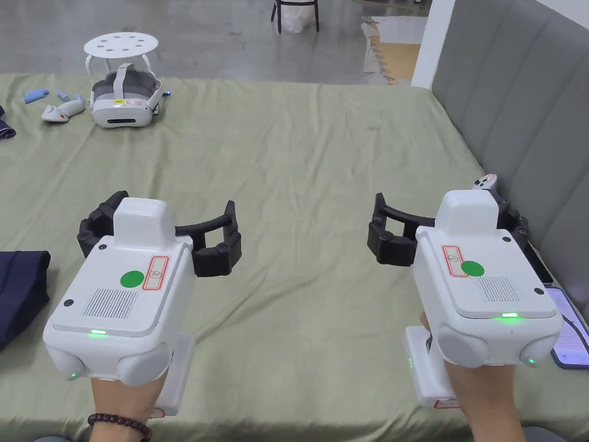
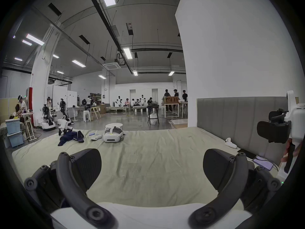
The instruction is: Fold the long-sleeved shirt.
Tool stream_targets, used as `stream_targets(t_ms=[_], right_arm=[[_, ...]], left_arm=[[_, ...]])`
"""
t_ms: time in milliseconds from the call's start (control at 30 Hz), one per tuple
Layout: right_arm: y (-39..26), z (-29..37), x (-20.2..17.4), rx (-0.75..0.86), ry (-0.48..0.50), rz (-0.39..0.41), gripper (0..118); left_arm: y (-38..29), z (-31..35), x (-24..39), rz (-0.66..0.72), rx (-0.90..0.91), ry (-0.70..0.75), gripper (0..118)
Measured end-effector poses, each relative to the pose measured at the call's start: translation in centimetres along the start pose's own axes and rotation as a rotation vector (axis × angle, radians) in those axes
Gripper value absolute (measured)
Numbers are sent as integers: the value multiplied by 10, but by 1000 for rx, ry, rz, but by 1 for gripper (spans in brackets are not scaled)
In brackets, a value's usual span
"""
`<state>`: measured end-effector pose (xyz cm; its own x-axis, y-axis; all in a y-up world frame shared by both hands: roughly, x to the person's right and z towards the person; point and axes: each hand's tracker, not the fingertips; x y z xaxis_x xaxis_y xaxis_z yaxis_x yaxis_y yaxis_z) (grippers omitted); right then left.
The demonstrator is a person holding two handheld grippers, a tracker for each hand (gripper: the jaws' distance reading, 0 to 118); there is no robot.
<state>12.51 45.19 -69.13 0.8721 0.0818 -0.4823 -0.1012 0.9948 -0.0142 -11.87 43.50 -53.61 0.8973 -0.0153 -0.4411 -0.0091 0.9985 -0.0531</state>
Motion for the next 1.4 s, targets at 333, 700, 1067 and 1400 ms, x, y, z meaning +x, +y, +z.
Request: stream_targets(t_ms=[333, 700, 1067, 1400], right_arm=[[-4, -3, 5, 1, -1, -2, 118], [-7, -4, 5, -1, 3, 5, 118], [-11, -2, 7, -6, -1, 2, 118], [-10, -10, 7, 7, -1, 7, 118]], left_arm=[[-2, 2, -2, 1, 0, 2, 111], [-1, 5, 2, 7, -2, -1, 111], [-5, 3, 9, 2, -5, -15, 111], [-5, 0, 10, -7, -6, -18, 111]])
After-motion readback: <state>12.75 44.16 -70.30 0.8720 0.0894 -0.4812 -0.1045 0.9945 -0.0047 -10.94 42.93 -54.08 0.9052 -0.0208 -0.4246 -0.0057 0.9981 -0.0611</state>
